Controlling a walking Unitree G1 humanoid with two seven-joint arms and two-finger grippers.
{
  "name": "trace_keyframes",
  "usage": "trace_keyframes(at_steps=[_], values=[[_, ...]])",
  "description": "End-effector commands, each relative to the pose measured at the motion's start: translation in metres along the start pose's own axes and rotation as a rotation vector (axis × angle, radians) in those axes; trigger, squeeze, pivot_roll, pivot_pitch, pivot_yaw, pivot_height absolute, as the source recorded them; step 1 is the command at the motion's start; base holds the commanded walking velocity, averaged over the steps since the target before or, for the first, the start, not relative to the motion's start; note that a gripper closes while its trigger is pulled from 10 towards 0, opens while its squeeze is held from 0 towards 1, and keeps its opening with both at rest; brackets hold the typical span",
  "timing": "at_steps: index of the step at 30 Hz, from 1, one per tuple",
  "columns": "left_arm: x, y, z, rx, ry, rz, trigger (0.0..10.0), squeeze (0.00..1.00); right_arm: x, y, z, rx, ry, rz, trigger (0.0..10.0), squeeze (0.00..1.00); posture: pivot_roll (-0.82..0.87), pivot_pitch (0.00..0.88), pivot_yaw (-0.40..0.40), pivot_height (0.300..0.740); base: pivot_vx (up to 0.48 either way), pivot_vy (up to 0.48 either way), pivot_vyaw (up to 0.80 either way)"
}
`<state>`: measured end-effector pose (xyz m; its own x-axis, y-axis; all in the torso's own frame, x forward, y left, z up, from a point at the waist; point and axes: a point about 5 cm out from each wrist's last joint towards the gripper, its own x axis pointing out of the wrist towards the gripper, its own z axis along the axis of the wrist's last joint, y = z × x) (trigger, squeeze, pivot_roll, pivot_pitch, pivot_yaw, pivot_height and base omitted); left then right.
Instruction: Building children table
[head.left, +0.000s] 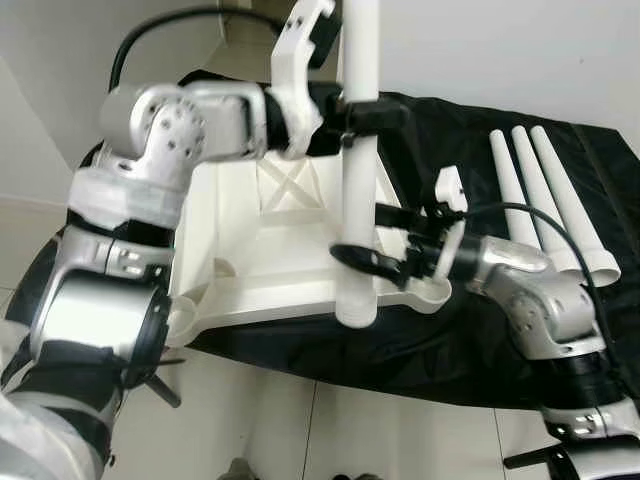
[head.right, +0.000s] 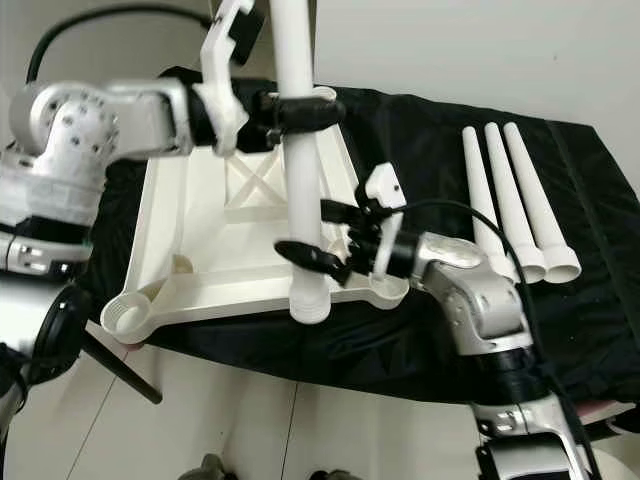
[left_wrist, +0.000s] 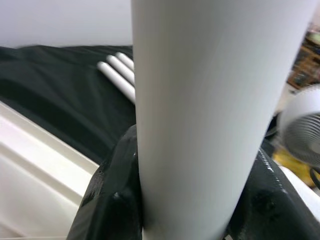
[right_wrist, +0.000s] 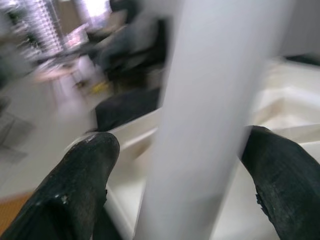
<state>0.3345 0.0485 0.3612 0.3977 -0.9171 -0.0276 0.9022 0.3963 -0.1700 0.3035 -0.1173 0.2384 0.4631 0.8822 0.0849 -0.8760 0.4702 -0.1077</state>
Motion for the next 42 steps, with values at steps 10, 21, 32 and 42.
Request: trace_keyframes(at_steps=[10, 21, 32, 42], values=[[0.006, -0.004, 0.032, 0.028, -0.117, 0.118, 10.0, 0.0, 0.034, 0.008, 0.006, -0.022, -0.071, -0.219, 10.0, 0.0, 0.05, 0.045, -0.016, 0.74, 0.0, 0.0, 0.0], [0.018, -0.011, 0.046, 0.157, -0.231, 0.332, 10.0, 0.0, 0.069, -0.007, -0.009, -0.142, 0.053, -0.67, 10.0, 0.0, 0.03, 0.04, -0.025, 0.74, 0.0, 0.0, 0.0], [0.023, -0.018, 0.043, 0.178, -0.235, 0.338, 10.0, 0.0, 0.073, -0.01, -0.007, -0.137, 0.034, -0.76, 10.0, 0.0, 0.04, 0.043, -0.03, 0.74, 0.0, 0.0, 0.0], [0.022, -0.021, 0.042, 0.188, -0.249, 0.347, 10.0, 0.0, 0.075, -0.014, 0.0, -0.173, 0.007, -0.786, 0.0, 0.0, 0.04, 0.046, -0.028, 0.74, 0.0, 0.0, 0.0]])
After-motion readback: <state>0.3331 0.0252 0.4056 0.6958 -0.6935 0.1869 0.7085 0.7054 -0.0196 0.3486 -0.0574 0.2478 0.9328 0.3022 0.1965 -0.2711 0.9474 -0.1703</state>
